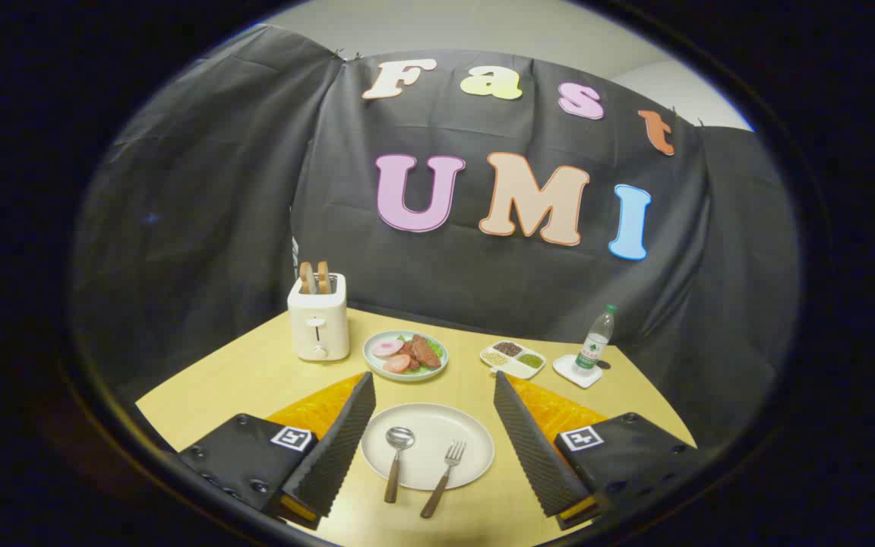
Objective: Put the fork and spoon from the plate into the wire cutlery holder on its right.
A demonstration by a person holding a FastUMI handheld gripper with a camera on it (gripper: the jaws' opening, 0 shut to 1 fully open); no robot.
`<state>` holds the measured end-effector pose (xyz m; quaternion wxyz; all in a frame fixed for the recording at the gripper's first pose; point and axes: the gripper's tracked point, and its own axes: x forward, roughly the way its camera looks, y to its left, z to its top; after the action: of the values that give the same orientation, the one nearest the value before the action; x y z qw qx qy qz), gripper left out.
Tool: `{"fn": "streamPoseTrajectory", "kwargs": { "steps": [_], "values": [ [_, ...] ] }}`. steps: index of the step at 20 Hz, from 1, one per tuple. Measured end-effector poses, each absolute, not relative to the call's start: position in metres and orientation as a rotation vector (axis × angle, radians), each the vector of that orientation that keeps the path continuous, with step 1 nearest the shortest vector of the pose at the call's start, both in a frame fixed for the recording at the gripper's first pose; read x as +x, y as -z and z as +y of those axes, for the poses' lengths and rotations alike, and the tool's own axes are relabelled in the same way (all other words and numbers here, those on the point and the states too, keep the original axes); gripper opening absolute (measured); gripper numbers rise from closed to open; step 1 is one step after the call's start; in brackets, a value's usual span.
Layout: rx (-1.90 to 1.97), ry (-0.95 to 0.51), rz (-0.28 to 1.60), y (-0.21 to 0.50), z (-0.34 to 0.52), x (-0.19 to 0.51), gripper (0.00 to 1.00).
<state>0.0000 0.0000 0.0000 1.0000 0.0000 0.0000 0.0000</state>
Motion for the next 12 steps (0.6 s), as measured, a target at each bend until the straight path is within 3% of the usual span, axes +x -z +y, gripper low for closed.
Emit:
{"fn": "streamPoseTrajectory", "kwargs": {
  "steps": [12],
  "values": [
    [0.015,0.001,0.036,-0.006,-0.002,0.001,1.0]
  ]
}}
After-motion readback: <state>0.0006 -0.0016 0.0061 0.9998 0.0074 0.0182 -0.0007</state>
